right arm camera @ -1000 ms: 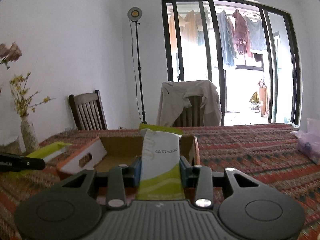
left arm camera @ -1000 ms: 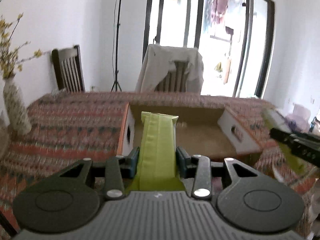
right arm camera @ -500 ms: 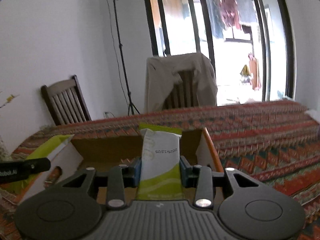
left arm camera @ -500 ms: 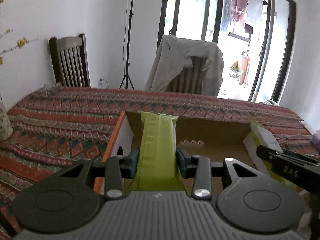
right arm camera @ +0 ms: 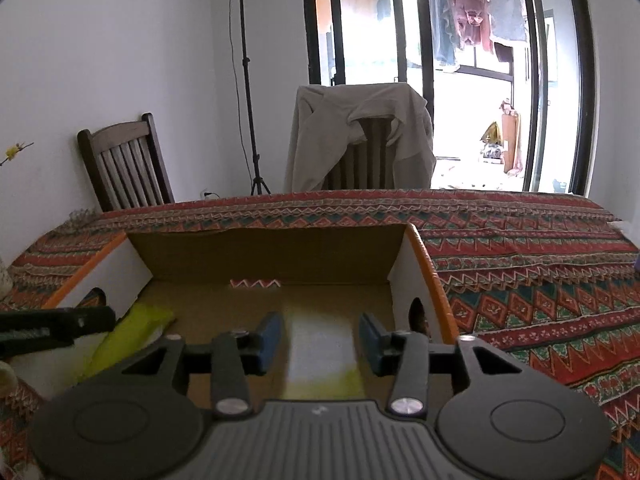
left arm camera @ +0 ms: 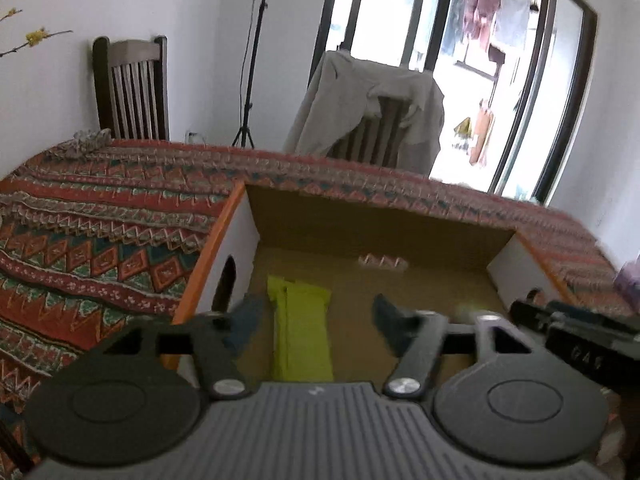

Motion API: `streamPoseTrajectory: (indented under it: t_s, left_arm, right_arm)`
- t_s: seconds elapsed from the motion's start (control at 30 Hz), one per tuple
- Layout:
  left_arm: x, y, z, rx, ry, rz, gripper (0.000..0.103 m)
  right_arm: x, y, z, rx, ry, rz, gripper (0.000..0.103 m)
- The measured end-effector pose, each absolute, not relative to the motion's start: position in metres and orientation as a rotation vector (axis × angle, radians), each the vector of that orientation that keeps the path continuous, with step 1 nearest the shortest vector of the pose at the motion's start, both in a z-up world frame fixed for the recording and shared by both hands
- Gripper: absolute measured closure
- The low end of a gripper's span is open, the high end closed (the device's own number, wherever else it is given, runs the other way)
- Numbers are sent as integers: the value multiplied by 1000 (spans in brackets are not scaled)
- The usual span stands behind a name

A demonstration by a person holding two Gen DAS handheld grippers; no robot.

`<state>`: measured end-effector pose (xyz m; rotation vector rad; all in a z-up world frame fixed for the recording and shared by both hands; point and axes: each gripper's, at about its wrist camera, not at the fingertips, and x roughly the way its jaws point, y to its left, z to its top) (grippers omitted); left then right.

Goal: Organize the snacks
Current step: 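Lower both held packets into the cardboard box and open both tools, then grasp the pink packet with the right tool from the pile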

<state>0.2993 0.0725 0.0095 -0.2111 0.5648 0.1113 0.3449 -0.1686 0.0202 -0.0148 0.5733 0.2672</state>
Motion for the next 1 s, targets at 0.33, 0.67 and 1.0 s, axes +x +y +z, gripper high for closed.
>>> streamPoseTrajectory:
  t_s: [0.33, 0.67, 1.0]
  left_arm:
    - [283, 71, 31, -223, 456, 132, 0]
    - [261, 73, 73, -261, 439, 173, 0]
    - [211, 69, 81, -230, 452, 187, 0]
  right_arm:
    - [333, -177, 35, 28, 473, 297, 0]
    - [308, -178, 74, 34, 393, 307, 0]
    - [254, -190, 95, -14, 363, 332, 0]
